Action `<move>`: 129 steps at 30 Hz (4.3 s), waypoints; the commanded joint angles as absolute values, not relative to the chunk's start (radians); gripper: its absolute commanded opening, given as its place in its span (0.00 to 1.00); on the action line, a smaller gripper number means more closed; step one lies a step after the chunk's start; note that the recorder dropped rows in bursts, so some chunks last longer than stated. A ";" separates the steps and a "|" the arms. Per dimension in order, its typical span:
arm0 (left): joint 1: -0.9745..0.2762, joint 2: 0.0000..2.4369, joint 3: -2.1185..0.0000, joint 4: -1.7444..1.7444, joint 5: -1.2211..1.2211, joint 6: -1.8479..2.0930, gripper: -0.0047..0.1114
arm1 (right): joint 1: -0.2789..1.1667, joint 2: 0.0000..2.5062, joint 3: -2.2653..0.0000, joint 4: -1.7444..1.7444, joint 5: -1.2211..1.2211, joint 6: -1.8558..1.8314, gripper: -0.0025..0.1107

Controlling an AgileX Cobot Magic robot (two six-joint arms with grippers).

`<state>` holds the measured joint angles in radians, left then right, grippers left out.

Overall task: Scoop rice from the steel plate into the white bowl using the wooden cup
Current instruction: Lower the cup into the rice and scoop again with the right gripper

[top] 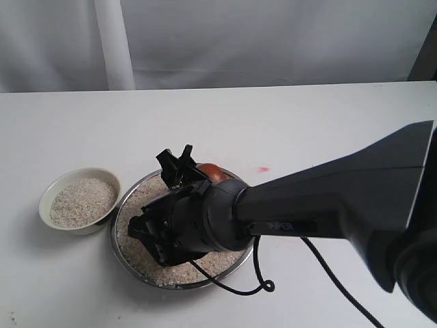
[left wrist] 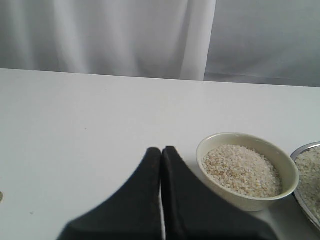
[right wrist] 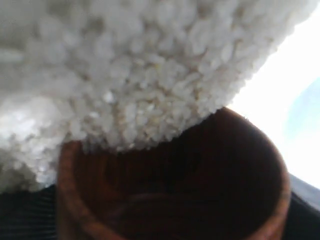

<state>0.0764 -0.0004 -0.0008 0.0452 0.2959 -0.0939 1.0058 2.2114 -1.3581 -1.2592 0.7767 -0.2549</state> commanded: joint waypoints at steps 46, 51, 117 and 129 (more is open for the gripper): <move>0.070 0.000 0.000 0.044 0.284 -0.096 0.04 | 1.010 2.148 -1.364 -1.031 0.575 -0.157 0.02; 0.070 0.000 0.000 0.044 0.284 -0.096 0.04 | 1.008 2.148 -1.364 -0.978 0.550 -0.157 0.02; 0.070 0.000 0.000 0.044 0.284 -0.096 0.04 | 0.882 2.035 -1.160 -0.410 -0.091 -0.134 0.02; 0.070 0.000 0.000 0.044 0.284 -0.096 0.04 | 0.882 2.003 -1.160 -0.410 -0.089 -0.204 0.02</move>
